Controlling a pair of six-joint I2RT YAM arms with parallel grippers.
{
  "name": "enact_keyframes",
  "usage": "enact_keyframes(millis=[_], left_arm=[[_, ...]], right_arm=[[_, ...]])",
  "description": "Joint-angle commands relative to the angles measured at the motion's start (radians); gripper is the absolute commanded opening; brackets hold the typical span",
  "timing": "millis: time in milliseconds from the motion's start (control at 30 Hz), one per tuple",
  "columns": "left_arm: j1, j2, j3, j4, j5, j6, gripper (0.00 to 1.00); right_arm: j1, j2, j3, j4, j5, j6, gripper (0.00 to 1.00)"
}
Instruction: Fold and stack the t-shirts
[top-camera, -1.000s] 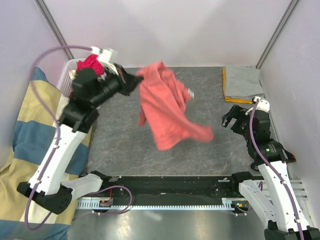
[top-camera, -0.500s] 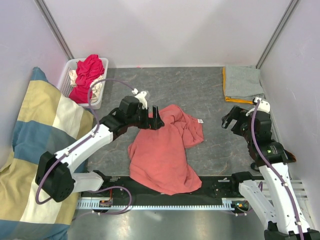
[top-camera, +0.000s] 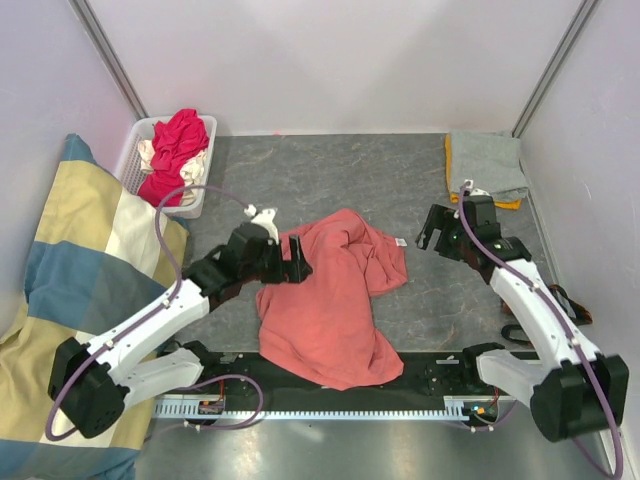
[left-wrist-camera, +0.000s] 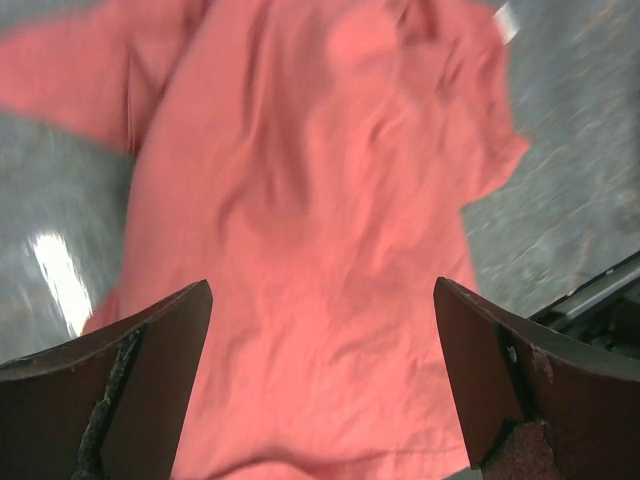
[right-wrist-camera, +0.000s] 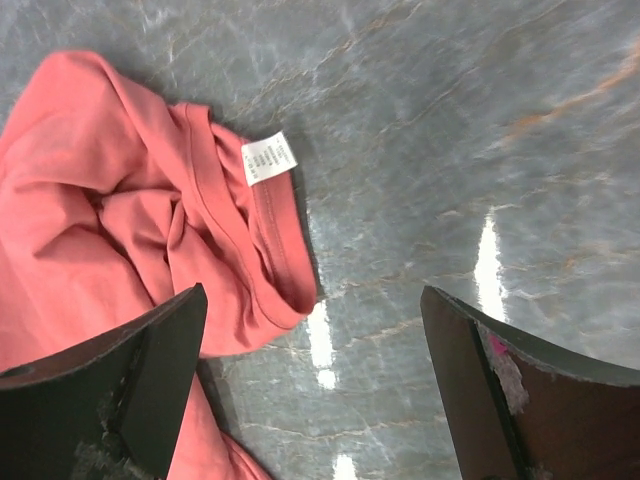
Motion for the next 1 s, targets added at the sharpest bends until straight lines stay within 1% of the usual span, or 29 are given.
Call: enact_keyframes(millis=[0,67,100,133,167,267,333,467,533,667,800,867,967], left_arm=[[-0.115,-0.078,-0.102,-0.061,-0.133,-0.189,1.0],[-0.154,-0.098,-0.145,-0.08,-0.173,-0.273,1.0],[-0.195,-0.119,-0.157,-0.092,-0.185,-0.301,1.0],[-0.218,-0.127,-0.17,-0.097,-0.199,-0.351,1.0],[-0.264,-0.135,-0.188,-0.103,-0.229,-0.374,1.0],[-0.341,-0.143,-0.208,-0.14,-0.271,-0.444,1.0],[-0.372,-0.138,-0.216,-0.164,-0.283,-0.485,1.0],[-0.445,-0.129,-0.239,-0.2,-0.323,-0.545,1.0],[-0.461,-0.12,-0.242,-0.224,-0.331,-0.576,1.0],[-0.52,-0.104,-0.253,-0.322,-0.368,-0.666,1.0],[-0.602,-0.092,-0.266,-0.384,-0.394,-0.795,1.0],[-0.64,-0.077,-0.273,-0.391,-0.402,-0.822,1.0],[-0.666,-0.037,-0.277,-0.393,-0.403,-0.859,1.0]], right_arm=[[0.054,0.11,-0.017,0.121,-0.016,0.031,0.95],[0.089,0.16,-0.029,0.15,-0.016,0.04,0.92],[0.103,0.183,-0.035,0.158,-0.015,0.054,0.9],[0.113,0.191,-0.049,0.164,-0.016,0.06,0.89],[0.142,0.194,-0.057,0.175,-0.015,0.066,0.88],[0.189,0.196,-0.1,0.19,-0.009,0.098,0.87],[0.207,0.19,-0.138,0.201,-0.005,0.115,0.87],[0.216,0.188,-0.189,0.23,-0.012,0.127,0.85],[0.219,0.194,-0.199,0.234,-0.016,0.127,0.84],[0.224,0.2,-0.199,0.241,-0.01,0.124,0.84],[0.23,0.242,-0.204,0.267,-0.015,0.117,0.84],[0.233,0.266,-0.204,0.297,-0.039,0.115,0.83],[0.244,0.322,-0.199,0.334,-0.051,0.107,0.81]])
